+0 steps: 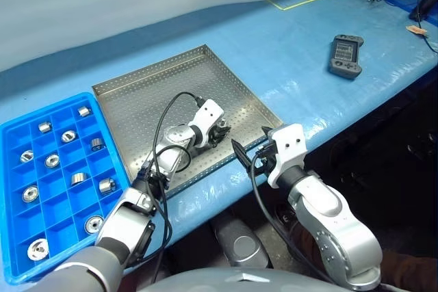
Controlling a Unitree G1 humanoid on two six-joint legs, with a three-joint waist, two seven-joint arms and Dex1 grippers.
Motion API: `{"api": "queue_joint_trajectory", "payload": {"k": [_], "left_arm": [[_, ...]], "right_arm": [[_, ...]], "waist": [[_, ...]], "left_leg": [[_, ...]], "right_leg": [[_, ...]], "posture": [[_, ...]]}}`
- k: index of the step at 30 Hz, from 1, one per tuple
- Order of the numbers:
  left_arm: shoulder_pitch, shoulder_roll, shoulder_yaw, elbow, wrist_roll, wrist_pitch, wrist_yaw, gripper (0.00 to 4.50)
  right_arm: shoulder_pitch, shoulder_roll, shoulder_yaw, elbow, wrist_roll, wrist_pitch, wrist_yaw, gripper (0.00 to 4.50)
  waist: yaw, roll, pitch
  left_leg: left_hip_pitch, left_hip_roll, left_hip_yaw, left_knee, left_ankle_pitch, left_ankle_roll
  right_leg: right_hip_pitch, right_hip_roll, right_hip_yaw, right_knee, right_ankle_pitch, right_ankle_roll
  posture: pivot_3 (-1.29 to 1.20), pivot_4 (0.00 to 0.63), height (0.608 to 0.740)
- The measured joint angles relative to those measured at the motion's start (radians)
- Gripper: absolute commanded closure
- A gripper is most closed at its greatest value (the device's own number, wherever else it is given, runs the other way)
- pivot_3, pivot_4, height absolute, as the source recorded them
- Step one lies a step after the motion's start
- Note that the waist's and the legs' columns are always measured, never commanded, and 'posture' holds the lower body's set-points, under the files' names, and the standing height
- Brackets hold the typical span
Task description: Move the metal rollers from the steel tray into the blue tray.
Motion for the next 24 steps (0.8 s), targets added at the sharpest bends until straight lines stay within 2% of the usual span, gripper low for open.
{"api": "queue_joint_trajectory", "payload": {"k": [5, 8, 11, 13, 17, 24], "left_arm": [[0.030, 0.001, 0.079, -0.096, -0.033, 0.016, 0.047, 2.80], [0.048, 0.023, 0.161, -0.246, -0.058, 0.039, 0.102, 2.80], [0.107, 0.086, 0.253, -0.435, -0.081, 0.078, 0.146, 2.80], [0.161, 0.142, 0.300, -0.533, -0.085, 0.100, 0.159, 2.80], [0.309, 0.238, 0.383, -0.702, -0.094, 0.157, 0.159, 2.80], [0.542, 0.248, 0.466, -0.983, -0.134, 0.291, 0.209, 2.80]], "right_arm": [[-0.032, -0.003, 0.010, 0.008, 0.016, 0.001, 0.010, 0.00], [-0.071, -0.007, 0.025, 0.021, 0.034, 0.007, 0.031, 0.00], [-0.125, -0.012, 0.054, 0.059, 0.054, 0.007, 0.066, 0.00], [-0.157, -0.013, 0.069, 0.089, 0.068, 0.006, 0.091, 0.00], [-0.222, -0.020, 0.106, 0.158, 0.085, -0.013, 0.143, 0.00], [-0.324, -0.020, 0.156, 0.269, 0.099, -0.074, 0.229, 0.00]], "waist": [[0.005, -0.001, 0.001], [0.018, -0.001, 0.001], [0.033, -0.001, 0.001], [0.056, -0.001, 0.001], [0.125, -0.002, 0.001], [0.268, -0.007, 0.004]], "left_leg": [[-0.001, 0.000, 0.000, 0.000, 0.000, 0.000], [-0.001, 0.000, 0.000, -0.001, 0.000, 0.000], [0.001, 0.000, 0.000, -0.002, 0.000, 0.000], [0.007, 0.000, -0.001, -0.003, 0.000, 0.000], [0.008, 0.001, -0.001, -0.004, 0.000, 0.000], [0.006, 0.000, -0.003, -0.003, -0.001, -0.001]], "right_leg": [[-0.001, 0.000, 0.000, 0.000, 0.000, 0.000], [0.000, 0.000, 0.000, 0.001, 0.000, 0.000], [0.003, 0.001, 0.001, 0.001, 0.000, 0.000], [0.004, 0.001, 0.000, 0.001, 0.000, 0.000], [0.005, 0.001, 0.000, 0.000, -0.001, -0.001], [0.004, -0.001, -0.003, -0.001, -0.004, -0.002]], "posture": [[-0.41, 0.150, 0.740], [-0.34, 0.150, 0.740], [-0.27, 0.150, 0.740], [-0.25, 0.150, 0.740], [-0.15, 0.150, 0.740], [-0.04, 0.150, 0.740]]}}
